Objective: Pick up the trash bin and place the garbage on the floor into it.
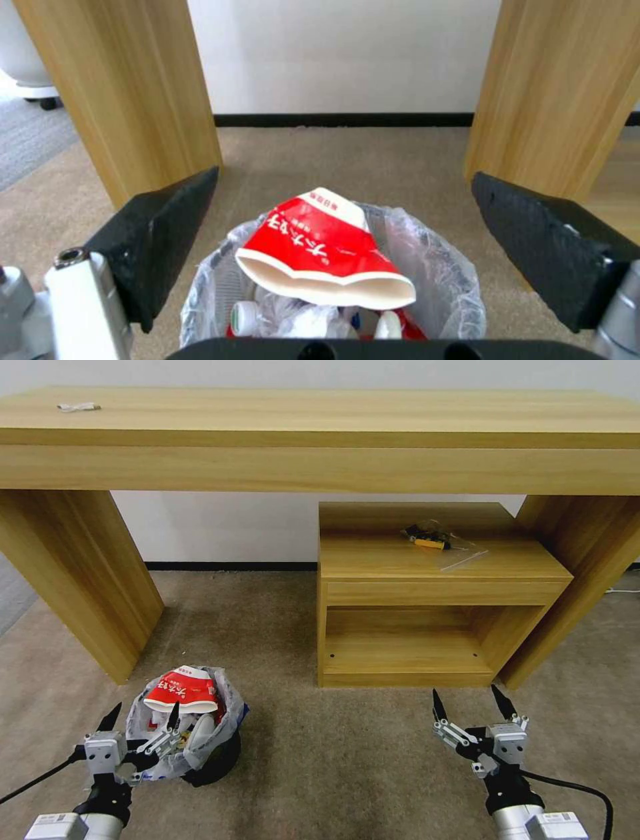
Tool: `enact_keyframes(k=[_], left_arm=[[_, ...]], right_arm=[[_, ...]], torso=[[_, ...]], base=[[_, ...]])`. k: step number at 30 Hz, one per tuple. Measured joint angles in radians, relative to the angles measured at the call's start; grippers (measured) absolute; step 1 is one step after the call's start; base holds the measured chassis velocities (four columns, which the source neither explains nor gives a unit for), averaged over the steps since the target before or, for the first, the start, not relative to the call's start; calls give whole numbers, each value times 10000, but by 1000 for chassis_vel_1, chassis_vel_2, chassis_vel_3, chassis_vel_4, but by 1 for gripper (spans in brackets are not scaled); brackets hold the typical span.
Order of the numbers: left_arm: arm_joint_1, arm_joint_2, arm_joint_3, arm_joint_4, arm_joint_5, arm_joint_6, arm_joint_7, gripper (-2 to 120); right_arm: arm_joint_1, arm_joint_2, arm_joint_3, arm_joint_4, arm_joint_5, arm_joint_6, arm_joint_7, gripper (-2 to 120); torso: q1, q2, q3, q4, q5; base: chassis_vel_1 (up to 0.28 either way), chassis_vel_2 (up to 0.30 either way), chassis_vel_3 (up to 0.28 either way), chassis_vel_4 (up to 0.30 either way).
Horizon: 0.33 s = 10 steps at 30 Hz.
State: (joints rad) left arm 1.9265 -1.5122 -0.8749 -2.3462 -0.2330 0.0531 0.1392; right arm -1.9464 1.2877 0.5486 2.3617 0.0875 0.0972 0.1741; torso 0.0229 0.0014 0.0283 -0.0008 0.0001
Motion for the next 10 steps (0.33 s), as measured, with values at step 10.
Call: enact_keyframes(k=[10], left_arm=[[-17,6,-1,19,-8,6,5,100]], right_arm=[[18,-6,-1,-5,9,-13,-8,100]], torso=[[0,0,0,0,0]], base=[[0,0,0,0]])
